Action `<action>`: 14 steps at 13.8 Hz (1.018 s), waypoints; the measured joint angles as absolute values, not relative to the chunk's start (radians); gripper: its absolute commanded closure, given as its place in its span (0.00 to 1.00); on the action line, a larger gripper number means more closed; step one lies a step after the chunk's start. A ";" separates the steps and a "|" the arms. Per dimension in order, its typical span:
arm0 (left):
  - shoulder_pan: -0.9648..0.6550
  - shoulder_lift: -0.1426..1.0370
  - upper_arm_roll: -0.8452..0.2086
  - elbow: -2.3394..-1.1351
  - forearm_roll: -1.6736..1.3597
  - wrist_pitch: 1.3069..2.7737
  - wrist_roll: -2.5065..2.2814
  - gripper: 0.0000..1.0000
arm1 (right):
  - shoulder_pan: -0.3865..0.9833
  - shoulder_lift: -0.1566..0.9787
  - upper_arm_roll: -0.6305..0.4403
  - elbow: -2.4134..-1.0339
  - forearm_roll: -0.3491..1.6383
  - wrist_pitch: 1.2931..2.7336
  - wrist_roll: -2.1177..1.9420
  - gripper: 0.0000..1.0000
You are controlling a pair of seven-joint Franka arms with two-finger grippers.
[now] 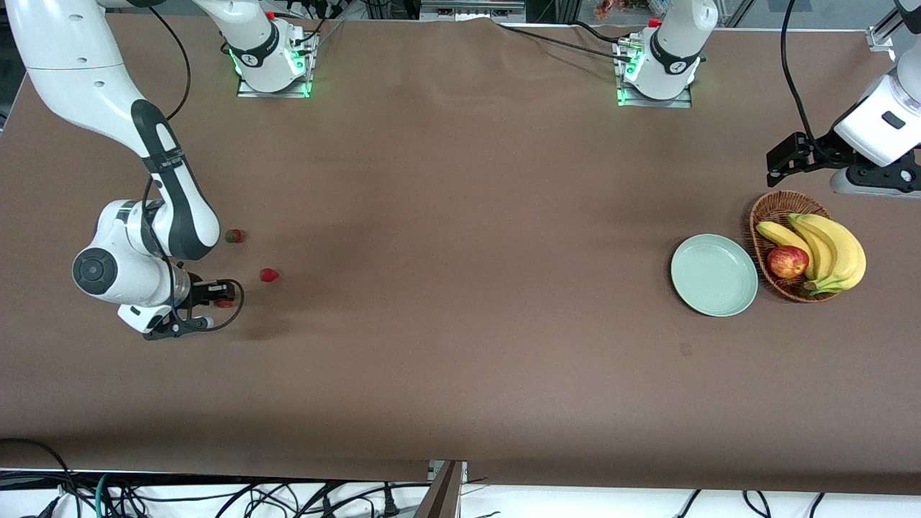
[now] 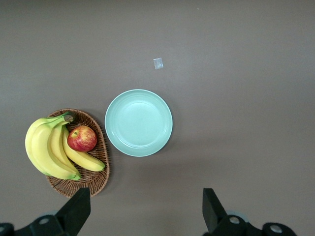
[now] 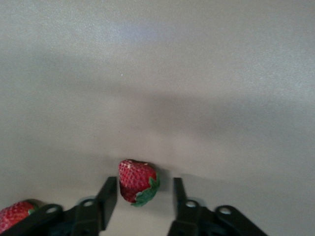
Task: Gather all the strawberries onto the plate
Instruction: 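Carry the strawberry to the table middle and open the right gripper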
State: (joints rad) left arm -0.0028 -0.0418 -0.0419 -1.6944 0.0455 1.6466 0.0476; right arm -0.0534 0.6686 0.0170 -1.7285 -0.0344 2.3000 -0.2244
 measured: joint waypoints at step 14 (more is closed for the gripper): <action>-0.003 -0.042 -0.042 -1.694 0.045 1.647 0.048 0.00 | 0.148 0.646 0.105 -1.532 -0.028 2.202 0.152 0.78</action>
